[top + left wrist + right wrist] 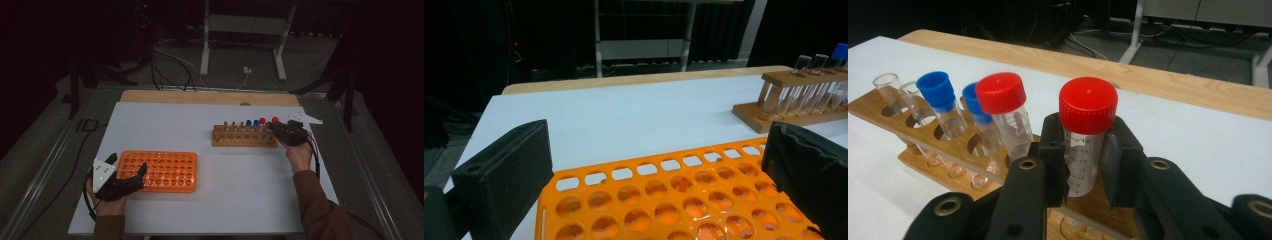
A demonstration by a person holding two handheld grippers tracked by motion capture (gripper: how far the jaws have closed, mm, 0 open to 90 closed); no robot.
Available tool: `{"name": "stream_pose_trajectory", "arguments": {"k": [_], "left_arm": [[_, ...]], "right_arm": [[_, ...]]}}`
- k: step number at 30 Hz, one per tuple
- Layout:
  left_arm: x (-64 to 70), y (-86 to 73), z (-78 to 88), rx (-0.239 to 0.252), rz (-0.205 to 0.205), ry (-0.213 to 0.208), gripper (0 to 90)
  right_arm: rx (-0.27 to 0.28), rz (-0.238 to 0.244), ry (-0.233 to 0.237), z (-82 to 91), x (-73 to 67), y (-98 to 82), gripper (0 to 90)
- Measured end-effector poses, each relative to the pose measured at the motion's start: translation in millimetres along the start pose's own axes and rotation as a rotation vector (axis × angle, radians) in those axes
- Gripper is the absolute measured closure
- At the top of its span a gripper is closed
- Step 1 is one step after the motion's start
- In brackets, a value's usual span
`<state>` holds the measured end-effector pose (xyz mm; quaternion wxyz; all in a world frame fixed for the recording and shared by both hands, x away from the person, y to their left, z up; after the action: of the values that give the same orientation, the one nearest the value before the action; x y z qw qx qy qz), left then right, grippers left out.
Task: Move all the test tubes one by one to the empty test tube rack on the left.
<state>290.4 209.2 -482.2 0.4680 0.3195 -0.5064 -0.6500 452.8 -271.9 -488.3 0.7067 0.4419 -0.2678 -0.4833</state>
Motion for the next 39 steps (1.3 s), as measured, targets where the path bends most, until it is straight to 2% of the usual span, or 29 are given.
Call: {"name": "stream_pose_trajectory", "arguments": {"k": [12, 15, 16, 20, 24, 26, 31, 34, 39], "left_arm": [[4.5, 0.0, -0.7, -0.004, 0.013, -0.010, 0.6], [5.8, 1.1, -2.5, -0.010, 0.028, -0.028, 0.6], [7.2, 4.6, -2.5, -0.009, 0.032, -0.046, 0.6], [10.8, 14.0, -3.5, -0.001, 0.029, -0.074, 0.6], [20.8, 26.1, -7.8, 0.000, -0.007, -0.125, 0.7], [22.9, 27.6, -9.1, 0.002, -0.010, -0.132, 0.6], [31.4, 33.9, -15.5, 0.005, -0.009, -0.173, 0.7], [43.0, 37.5, -21.5, 0.005, -0.019, -0.214, 2.0], [57.5, 42.1, -33.1, -0.007, -0.043, -0.241, 2.1]], "right_arm": [[0.071, 0.028, -0.020, 20.7, -1.4, 27.0, 74.5], [0.087, 0.036, -0.018, 26.5, -2.8, 35.0, 74.5], [0.088, 0.041, -0.018, 28.6, -3.4, 37.4, 74.5], [0.104, 0.058, -0.022, 35.3, -5.4, 45.0, 74.5], [0.123, 0.072, 0.003, 45.7, -14.3, 54.1, 74.5], [0.122, 0.076, 0.012, 46.8, -16.9, 54.8, 74.5], [0.106, 0.119, 0.049, 50.4, -38.1, 55.3, 74.5], [0.103, 0.132, 0.079, 50.9, -49.9, 54.2, 74.4], [0.093, 0.125, 0.134, 49.3, -68.5, 50.1, 74.4]]}}
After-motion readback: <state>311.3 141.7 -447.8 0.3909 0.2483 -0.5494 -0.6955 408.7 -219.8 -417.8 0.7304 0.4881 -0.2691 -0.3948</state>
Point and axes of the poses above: each handheld gripper's, and its own axes: z roughly backward along the jaws, y roughly out of its top, x roughly to its right, the point moved 6 cm from there along -z, roughly forward along the jaws, and after that the axes turned 4 degrees about -y, right-handed, at the moved point
